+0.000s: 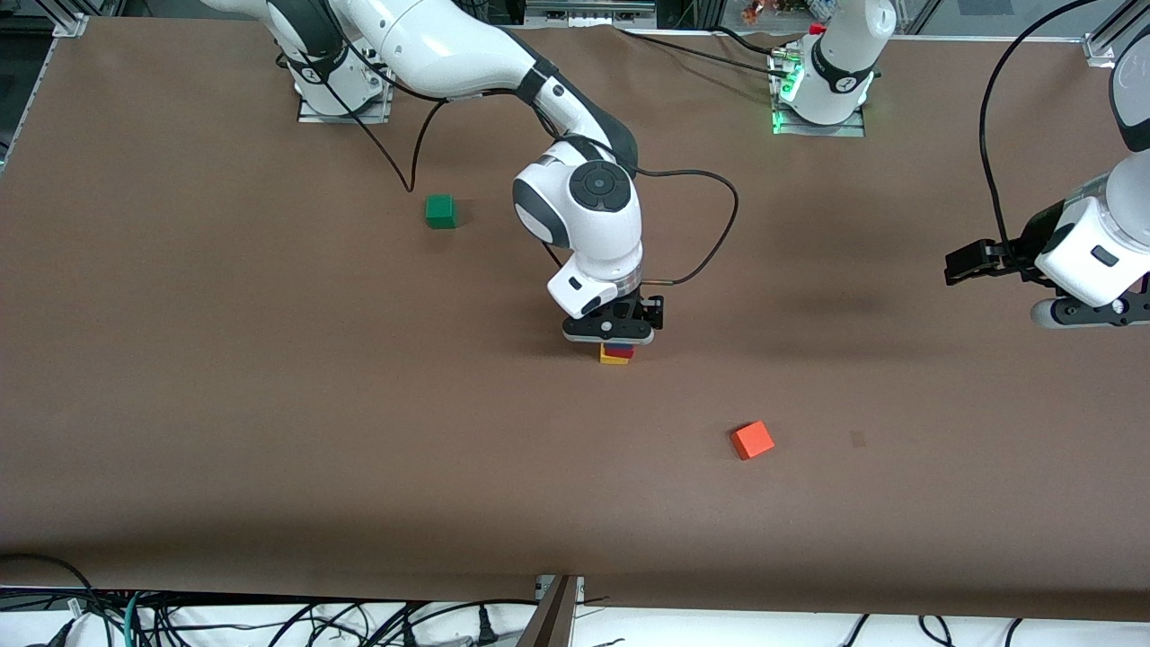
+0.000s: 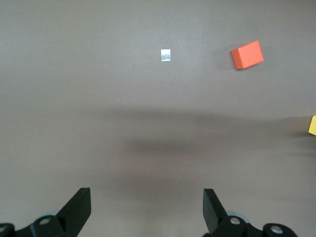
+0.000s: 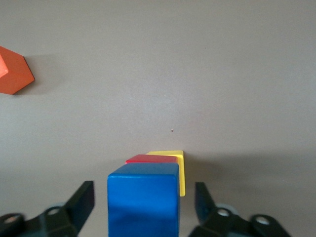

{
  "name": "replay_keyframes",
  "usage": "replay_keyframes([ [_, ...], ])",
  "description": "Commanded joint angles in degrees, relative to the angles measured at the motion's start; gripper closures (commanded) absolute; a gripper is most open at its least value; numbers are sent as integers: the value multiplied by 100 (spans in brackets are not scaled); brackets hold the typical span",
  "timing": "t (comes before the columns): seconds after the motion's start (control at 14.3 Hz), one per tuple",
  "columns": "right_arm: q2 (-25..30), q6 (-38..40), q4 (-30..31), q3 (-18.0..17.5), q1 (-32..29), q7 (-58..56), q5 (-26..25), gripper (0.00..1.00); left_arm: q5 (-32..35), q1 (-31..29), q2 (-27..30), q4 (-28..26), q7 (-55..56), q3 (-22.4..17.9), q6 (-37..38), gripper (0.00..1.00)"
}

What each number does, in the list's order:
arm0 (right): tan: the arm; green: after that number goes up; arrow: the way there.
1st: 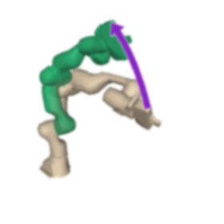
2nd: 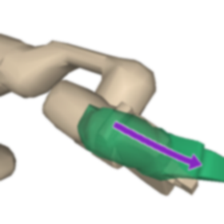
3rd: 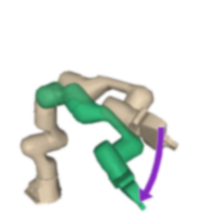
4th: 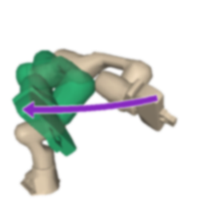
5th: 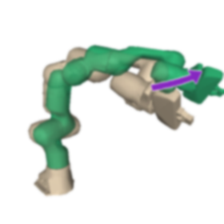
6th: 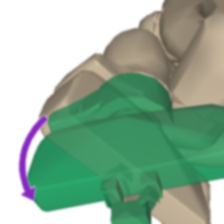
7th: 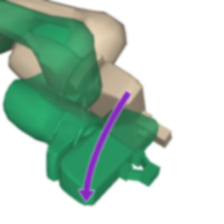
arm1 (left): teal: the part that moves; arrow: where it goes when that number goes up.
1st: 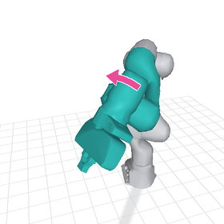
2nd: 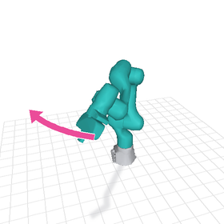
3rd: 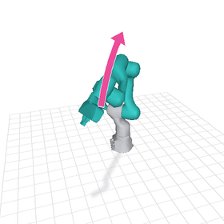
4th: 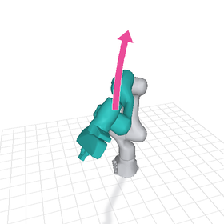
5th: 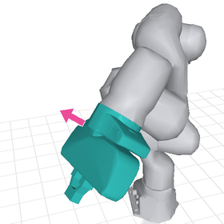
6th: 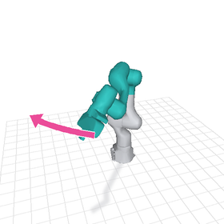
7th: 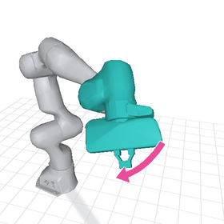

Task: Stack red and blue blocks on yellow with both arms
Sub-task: 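Carry the blue cube over the red cube and lower it with the right gripper, then open the right gripper to release the blue cube on the stack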

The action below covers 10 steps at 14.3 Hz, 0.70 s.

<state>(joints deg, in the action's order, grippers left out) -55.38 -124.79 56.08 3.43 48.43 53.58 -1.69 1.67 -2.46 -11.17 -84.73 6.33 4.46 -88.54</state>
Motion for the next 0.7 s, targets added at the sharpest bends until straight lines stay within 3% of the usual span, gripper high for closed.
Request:
replay_keyframes([
  [0.0,-114,86,-256,-9,8,38,-68,0,-70,0,54,-17,-123,-7,-32,0],
  [0.42,632,1270,-247,-18,-255,-172,46,0,-44,35,54,0,-123,-7,-32,0],
  [0.63,1168,1947,-221,8,-580,-943,537,0,-44,44,54,0,-123,-7,-32,0],
])
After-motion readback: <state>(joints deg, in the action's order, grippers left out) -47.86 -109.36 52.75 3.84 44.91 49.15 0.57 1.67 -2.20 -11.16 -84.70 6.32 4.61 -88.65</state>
